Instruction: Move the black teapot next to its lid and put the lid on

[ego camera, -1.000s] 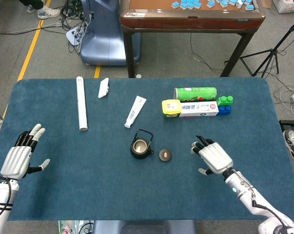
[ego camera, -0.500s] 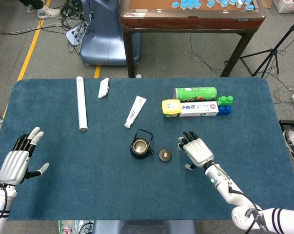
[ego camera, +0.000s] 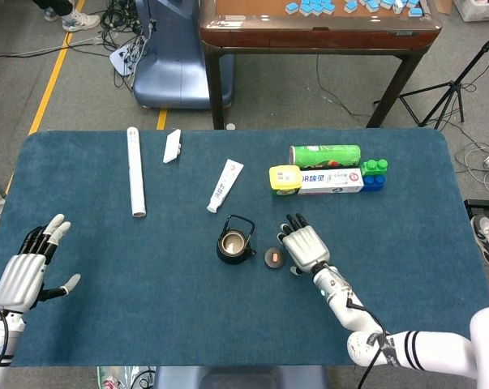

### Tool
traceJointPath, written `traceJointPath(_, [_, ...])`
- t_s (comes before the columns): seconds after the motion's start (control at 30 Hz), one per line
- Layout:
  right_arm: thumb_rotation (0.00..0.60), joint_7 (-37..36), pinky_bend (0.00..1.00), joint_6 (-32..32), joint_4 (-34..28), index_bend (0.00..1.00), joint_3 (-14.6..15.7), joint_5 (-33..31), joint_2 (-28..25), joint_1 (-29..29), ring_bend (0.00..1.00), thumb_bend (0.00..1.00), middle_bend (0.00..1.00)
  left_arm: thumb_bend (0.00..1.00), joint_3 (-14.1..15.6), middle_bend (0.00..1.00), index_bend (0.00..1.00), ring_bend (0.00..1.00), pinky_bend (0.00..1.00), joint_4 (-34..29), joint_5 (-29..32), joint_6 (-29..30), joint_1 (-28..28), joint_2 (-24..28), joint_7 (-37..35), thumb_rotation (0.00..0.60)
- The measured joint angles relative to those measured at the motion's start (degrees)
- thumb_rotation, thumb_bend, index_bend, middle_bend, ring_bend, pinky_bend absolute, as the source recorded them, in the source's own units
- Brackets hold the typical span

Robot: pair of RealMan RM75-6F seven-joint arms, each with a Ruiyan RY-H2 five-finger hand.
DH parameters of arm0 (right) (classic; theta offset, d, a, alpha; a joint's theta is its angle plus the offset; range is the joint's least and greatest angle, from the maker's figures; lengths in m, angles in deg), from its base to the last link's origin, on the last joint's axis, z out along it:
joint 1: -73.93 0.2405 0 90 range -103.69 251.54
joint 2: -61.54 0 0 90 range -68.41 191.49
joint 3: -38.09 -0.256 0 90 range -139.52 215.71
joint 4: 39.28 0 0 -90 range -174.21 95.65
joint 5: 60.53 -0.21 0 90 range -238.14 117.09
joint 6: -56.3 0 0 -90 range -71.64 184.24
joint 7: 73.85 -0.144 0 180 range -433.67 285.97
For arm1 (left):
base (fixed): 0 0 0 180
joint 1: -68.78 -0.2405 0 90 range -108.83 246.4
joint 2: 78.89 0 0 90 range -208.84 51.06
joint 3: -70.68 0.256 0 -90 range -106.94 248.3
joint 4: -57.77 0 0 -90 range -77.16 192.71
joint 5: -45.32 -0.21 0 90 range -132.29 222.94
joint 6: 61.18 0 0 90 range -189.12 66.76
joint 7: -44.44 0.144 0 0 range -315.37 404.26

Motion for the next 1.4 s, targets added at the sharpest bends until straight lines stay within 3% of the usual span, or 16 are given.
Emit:
traceJointPath(0.37, [0.600, 2.5, 0.00, 1.3, 2.0, 0.35, 1.0, -3.4, 3.8, 3.3, 0.00, 0.11, 0.20, 0.24, -0.2, 0.00, 0.00, 0.00, 0.01, 0.0, -0.5, -0.3, -0.7, 0.3, -0.4, 0.573])
traceJointPath(1.4, [0.600, 5.0, 0.00, 1.7, 5.4, 0.35, 1.9, -10.8, 7.2, 8.7, 0.00, 0.14, 0.20, 0.24, -1.0, 0.00, 0.00, 0.00, 0.01, 1.0, -0.5, -1.2, -1.7, 0.6, -2.4, 0.572])
